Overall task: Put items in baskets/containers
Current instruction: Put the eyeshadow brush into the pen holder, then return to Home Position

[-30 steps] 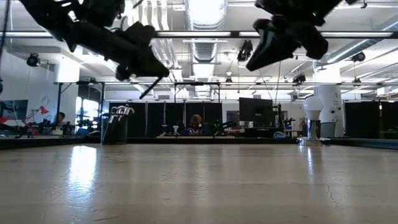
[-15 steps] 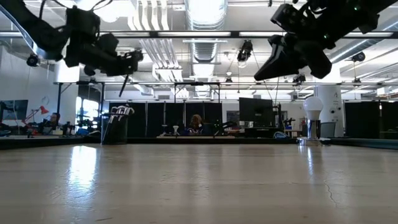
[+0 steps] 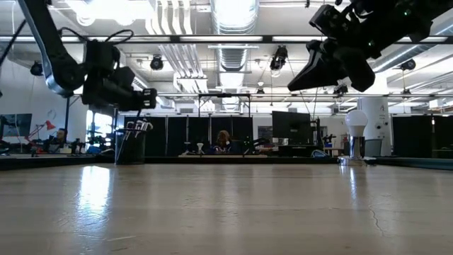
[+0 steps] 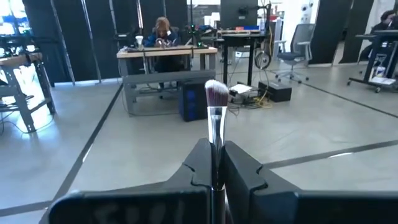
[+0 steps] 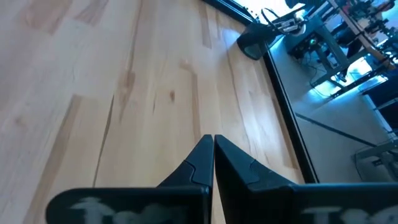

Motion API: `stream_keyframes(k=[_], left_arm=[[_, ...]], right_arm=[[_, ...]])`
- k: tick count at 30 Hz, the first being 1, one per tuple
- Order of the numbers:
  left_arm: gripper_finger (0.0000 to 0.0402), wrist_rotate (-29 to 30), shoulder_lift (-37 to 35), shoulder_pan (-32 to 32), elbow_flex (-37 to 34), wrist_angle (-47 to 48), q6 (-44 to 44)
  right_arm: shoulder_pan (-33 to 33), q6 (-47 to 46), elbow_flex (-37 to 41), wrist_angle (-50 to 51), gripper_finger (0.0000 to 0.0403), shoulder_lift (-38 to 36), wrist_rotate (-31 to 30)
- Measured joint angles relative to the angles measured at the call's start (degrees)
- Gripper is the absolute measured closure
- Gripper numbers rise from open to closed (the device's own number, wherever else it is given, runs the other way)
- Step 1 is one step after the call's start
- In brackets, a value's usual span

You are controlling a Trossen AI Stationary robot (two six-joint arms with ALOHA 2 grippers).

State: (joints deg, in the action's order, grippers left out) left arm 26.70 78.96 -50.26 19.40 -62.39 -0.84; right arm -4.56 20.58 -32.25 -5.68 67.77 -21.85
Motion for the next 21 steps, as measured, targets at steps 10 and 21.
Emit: stream_keyframes(k=[10, 21], left_arm=[[0.0331, 0.2, 6.6, 0.2, -0.8, -2.9, 3.7], [0.0303, -0.6, -8.3, 3.2, -7.0, 5.9, 5.4]], right_arm=[[0.0, -0.9, 0.0, 0.4, 0.0394, 0.0, -0.1], [0.0, -3.5, 0.9, 0.3, 0.0394, 0.0, -0.1]])
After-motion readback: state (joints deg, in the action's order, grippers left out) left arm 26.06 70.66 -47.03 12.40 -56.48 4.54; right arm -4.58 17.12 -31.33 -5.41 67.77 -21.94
